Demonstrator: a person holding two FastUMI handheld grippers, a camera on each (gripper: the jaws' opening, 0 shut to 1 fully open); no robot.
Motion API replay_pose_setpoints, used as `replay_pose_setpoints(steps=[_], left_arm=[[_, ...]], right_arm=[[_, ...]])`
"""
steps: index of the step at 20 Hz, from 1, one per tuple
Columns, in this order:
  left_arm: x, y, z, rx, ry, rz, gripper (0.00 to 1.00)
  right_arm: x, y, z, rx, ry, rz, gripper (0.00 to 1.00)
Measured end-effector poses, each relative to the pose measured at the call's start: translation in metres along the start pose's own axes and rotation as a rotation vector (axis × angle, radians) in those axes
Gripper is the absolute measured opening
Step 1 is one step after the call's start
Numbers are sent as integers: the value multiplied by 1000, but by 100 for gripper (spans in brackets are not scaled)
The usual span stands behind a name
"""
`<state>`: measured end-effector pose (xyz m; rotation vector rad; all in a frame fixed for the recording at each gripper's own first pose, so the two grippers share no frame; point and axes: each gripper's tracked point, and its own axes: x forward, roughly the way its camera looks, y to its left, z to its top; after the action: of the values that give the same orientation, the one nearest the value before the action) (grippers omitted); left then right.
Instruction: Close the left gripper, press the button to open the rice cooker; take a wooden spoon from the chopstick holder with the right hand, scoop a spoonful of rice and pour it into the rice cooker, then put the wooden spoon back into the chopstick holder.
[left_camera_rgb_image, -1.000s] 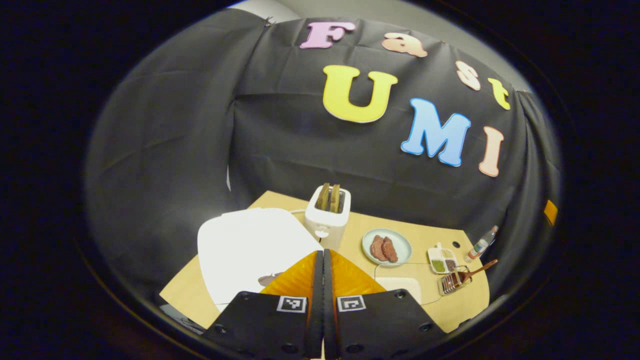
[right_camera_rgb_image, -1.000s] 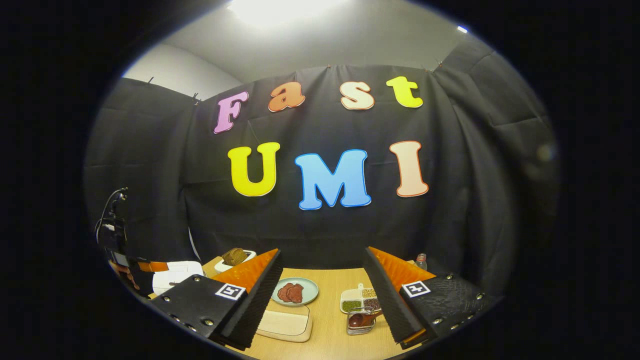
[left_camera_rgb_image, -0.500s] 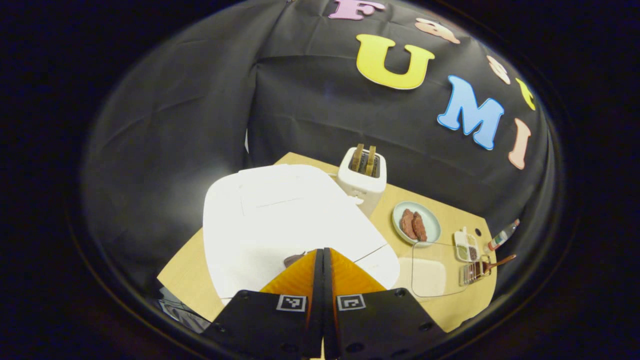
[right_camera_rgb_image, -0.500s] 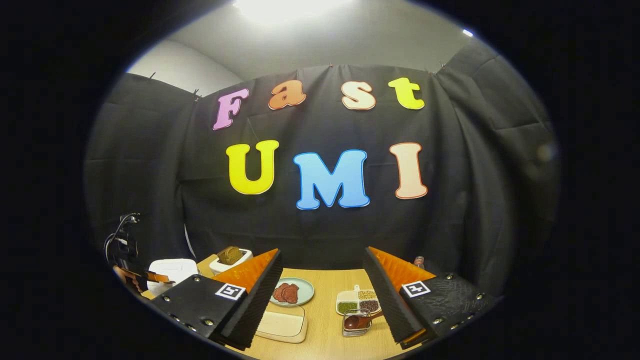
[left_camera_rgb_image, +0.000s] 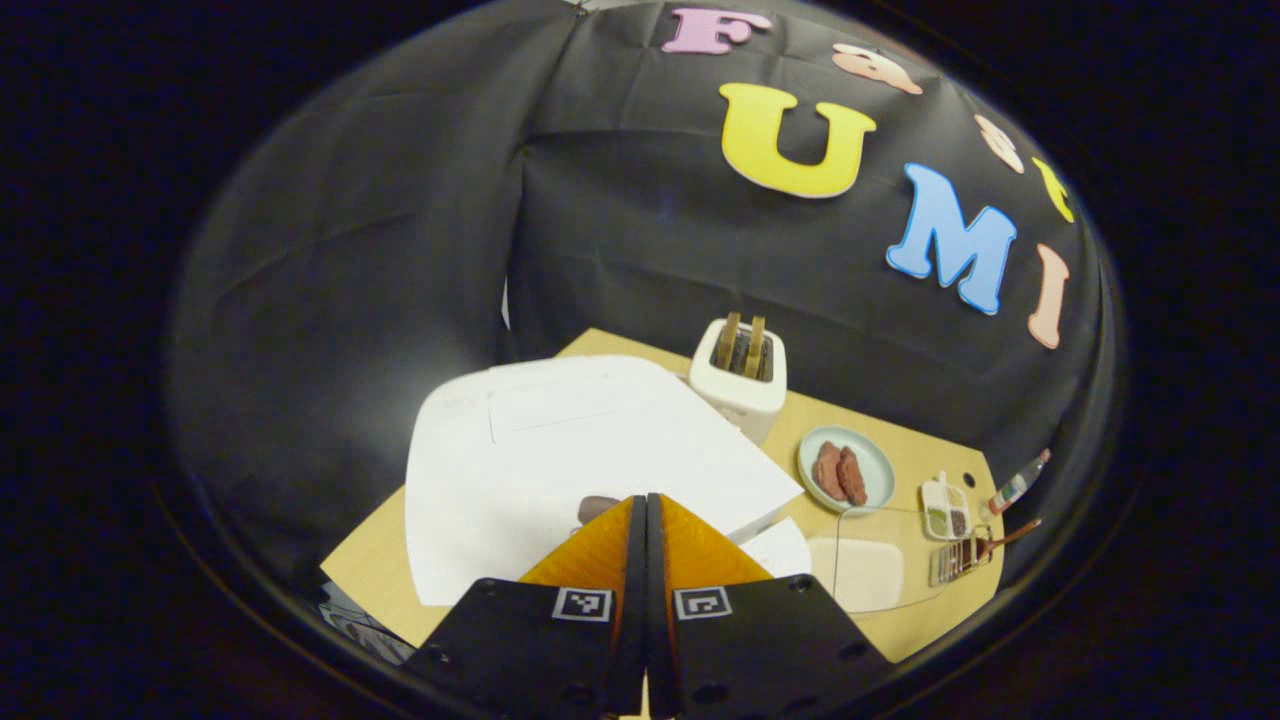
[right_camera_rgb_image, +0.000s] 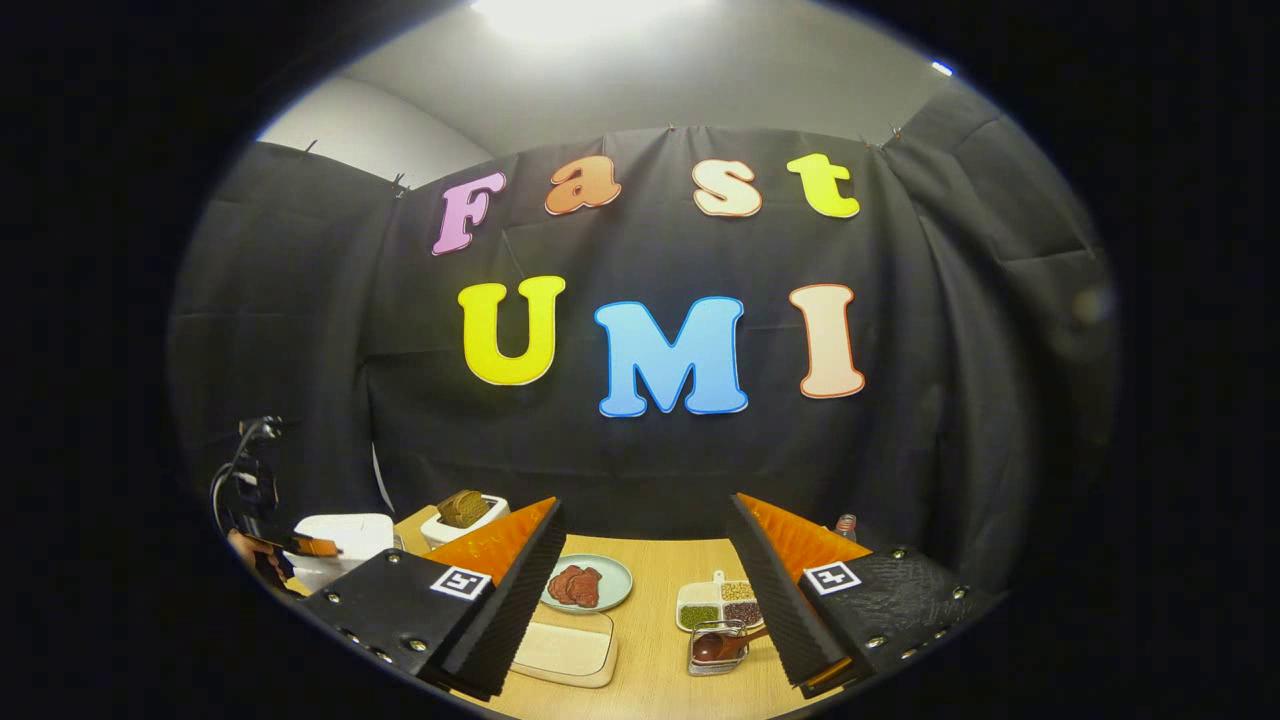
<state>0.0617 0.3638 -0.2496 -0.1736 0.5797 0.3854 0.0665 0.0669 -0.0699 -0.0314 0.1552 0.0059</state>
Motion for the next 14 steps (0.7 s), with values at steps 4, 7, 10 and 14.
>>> replay_pose_setpoints(steps=[4, 7, 10, 14], left_arm=[[-37, -9, 69, 27, -208, 23, 17], [-71, -19, 104, 19, -332, 16, 59], [-102, -30, 120, 31, -439, 20, 89], [-127, -84, 112, 74, -504, -95, 100]], right_arm=[[0, 0, 3, -3, -10, 8, 98], [-4, -2, 4, -4, -21, 7, 98], [-5, -9, 3, 1, -22, -2, 98], [-6, -20, 1, 6, -23, -28, 98]])
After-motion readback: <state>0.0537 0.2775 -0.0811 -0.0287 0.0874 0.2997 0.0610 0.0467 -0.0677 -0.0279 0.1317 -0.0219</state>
